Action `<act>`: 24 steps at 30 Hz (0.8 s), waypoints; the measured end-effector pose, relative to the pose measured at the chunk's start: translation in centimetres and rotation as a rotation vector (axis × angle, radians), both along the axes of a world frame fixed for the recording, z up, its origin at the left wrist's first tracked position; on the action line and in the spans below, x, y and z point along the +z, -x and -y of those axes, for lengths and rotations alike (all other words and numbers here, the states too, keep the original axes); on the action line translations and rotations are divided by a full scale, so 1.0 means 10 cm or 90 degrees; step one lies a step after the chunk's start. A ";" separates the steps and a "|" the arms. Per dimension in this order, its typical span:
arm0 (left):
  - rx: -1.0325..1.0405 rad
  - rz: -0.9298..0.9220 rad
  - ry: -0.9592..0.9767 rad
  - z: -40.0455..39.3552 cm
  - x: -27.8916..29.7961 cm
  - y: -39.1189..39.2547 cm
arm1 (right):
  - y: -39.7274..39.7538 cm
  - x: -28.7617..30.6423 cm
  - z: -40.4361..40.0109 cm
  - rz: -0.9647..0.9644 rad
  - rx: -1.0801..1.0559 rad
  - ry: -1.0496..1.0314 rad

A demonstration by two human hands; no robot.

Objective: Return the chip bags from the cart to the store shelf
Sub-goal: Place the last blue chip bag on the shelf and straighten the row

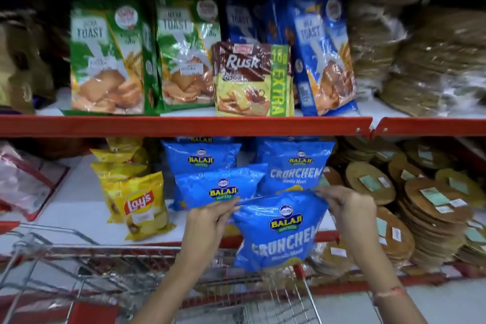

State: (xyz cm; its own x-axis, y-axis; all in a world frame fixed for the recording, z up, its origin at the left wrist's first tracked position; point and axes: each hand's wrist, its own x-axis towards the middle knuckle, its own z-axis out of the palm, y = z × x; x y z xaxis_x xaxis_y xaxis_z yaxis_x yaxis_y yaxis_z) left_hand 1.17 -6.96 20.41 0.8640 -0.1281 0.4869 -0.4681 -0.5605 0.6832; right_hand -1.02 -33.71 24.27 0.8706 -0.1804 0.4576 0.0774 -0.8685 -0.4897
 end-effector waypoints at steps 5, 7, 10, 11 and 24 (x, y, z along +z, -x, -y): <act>-0.017 0.071 0.013 0.40 0.27 -0.35 | -0.25 0.33 0.30 0.051 -0.050 -0.028; -0.026 0.101 -0.036 0.58 0.33 -0.50 | -0.37 0.38 0.43 0.060 -0.083 -0.025; -0.050 0.118 -0.193 0.79 0.29 -0.80 | -0.53 0.35 0.57 0.041 -0.117 -0.025; -0.067 0.118 -0.242 0.85 0.25 -0.89 | -0.59 0.30 0.61 0.025 -0.116 -0.031; 0.023 0.168 -0.450 0.30 -0.05 -0.94 | -0.88 -0.04 -0.22 -0.075 0.053 0.040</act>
